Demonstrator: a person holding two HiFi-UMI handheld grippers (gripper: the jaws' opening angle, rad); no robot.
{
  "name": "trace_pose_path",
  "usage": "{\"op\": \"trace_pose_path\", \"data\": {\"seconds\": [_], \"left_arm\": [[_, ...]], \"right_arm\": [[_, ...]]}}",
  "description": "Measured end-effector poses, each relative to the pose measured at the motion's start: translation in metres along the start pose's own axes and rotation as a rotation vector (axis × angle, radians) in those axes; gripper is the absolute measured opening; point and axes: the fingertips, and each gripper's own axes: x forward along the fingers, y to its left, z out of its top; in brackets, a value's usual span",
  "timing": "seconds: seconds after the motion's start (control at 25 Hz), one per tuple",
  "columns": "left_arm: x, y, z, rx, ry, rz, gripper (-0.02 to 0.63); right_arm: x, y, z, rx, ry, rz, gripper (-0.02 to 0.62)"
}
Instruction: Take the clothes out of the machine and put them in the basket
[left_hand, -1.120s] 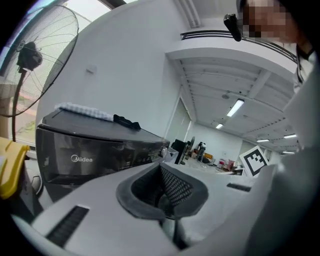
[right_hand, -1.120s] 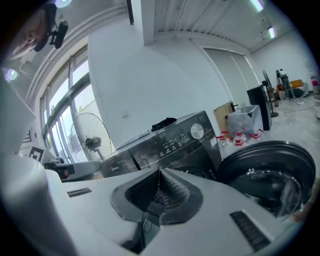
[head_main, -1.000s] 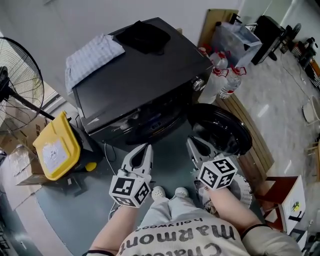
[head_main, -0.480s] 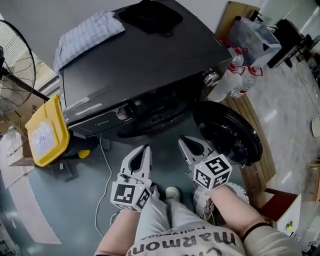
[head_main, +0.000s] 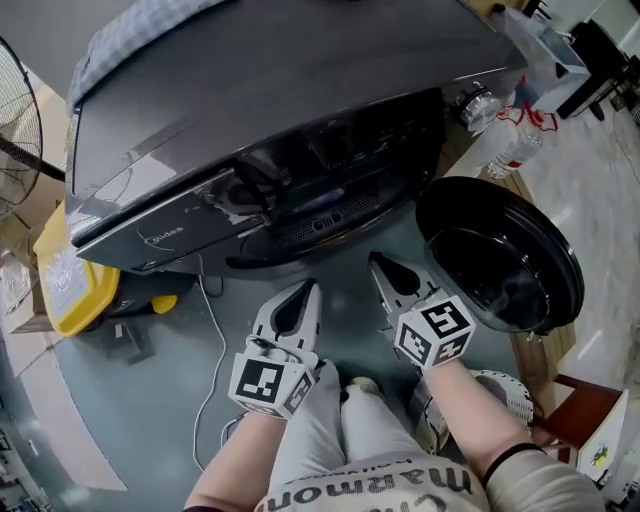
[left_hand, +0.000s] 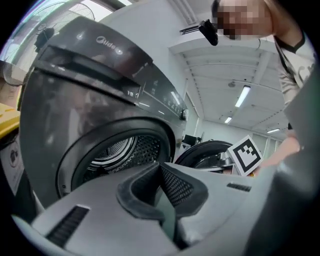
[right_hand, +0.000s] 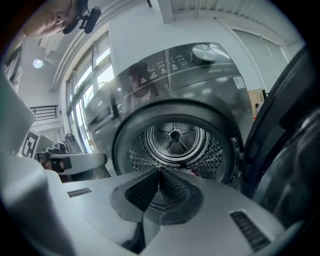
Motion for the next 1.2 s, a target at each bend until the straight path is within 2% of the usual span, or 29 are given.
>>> {"op": "trace_pose_path", "data": {"seconds": [0.12,0.36,0.48,0.6,0.8,0.96,1.0,1.04,1.08,1.12,1.2], "left_arm": [[0.015,0.015,-0.031,0.031,-0.009,-0.025,0.008],[0.050,0.044,-0.074,0.075,-0.040,-0.058,0.008],[0.063,0.065,-0.100,0.060,-0.054,-0.034,0.008],[0.073,0.084,-0.118,0.023,-0.079,0.008,0.009],[0.085,0.093,-0.128,-0.007,-0.126,0.018,0.018],[0.084,0.089,-0.132,-0.013,-0.110,-0.009,0.097],[0.083,0.087,-0.130,-0.003,-0.103,-0.021,0.106],[0.082,0.085,-0.128,0.008,-0.099,-0.032,0.115],[0.081,0.083,-0.126,0.016,-0.098,-0.038,0.120],[0.079,0.084,-0.124,0.018,-0.101,-0.039,0.129],[0.074,0.088,-0.119,0.015,-0.114,-0.029,0.140]], "right_arm": [[0.024,-0.007,-0.030,0.006,-0.027,-0.002,0.031],[0.076,-0.027,-0.073,-0.046,-0.076,0.022,0.031],[0.102,-0.038,-0.095,-0.089,-0.082,0.019,0.031],[0.126,-0.047,-0.115,-0.185,-0.057,0.000,0.031],[0.152,-0.057,-0.117,-0.305,-0.061,0.004,0.032],[0.171,-0.069,-0.112,-0.283,-0.042,-0.018,0.037],[0.176,-0.074,-0.109,-0.266,-0.029,-0.026,0.050],[0.182,-0.080,-0.107,-0.250,-0.014,-0.037,0.095],[0.189,-0.084,-0.104,-0.239,0.001,-0.051,0.168],[0.197,-0.088,-0.102,-0.238,0.015,-0.066,0.195],[0.213,-0.091,-0.098,-0.262,0.042,-0.092,0.195]]}}
